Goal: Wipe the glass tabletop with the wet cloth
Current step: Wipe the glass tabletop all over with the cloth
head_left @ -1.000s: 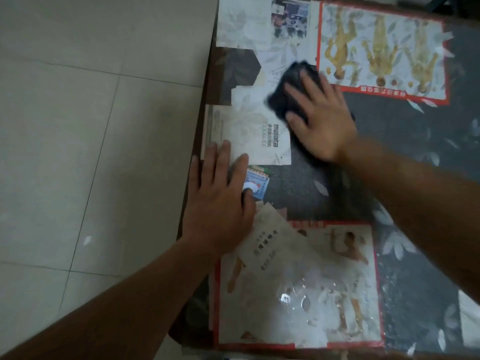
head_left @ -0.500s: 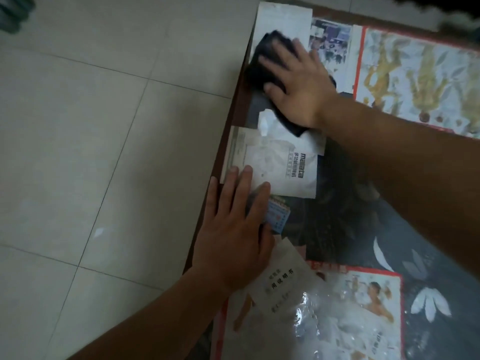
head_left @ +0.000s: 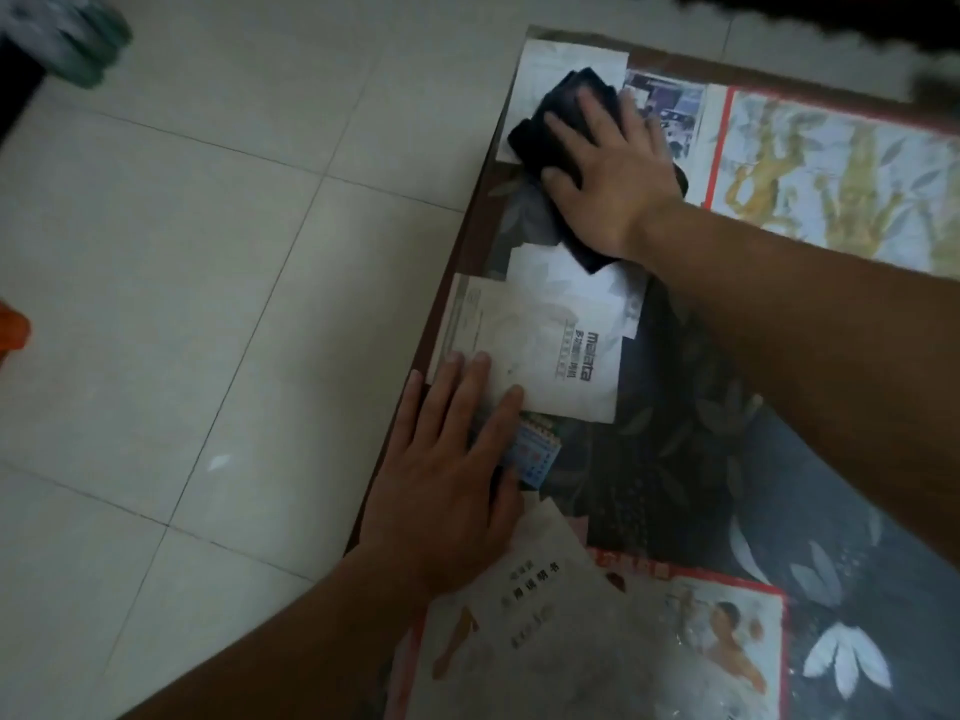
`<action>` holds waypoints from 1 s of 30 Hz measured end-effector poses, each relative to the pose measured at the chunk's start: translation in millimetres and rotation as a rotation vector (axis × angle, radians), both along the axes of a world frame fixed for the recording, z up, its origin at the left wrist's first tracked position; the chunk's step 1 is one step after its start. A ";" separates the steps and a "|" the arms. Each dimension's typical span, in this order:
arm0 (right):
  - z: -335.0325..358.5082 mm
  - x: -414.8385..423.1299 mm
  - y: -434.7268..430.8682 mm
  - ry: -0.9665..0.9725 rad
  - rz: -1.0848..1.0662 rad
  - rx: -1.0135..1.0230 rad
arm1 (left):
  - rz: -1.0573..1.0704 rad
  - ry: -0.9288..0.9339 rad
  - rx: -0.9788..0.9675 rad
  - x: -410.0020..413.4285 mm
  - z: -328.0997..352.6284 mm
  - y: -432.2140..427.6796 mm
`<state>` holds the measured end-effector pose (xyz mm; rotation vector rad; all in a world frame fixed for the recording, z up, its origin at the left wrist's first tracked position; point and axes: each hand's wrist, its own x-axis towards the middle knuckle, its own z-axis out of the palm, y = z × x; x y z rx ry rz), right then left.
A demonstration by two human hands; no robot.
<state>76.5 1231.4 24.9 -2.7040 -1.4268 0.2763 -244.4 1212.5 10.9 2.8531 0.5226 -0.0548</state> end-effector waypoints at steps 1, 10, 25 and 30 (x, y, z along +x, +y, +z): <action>-2.2 -9.3 -5.5 0.010 -0.020 0.017 | 0.000 0.008 0.002 0.4 0.6 0.6; -2.0 -32.4 -135.8 -0.044 0.148 0.016 | 0.002 0.010 0.002 0.7 5.5 0.0; -3.0 -99.5 -161.1 0.060 -0.215 0.025 | 0.028 -0.150 -0.056 -3.2 13.2 -5.6; -4.0 -203.4 -192.8 0.008 -0.038 0.080 | 0.016 -0.157 -0.039 -29.0 26.4 -13.4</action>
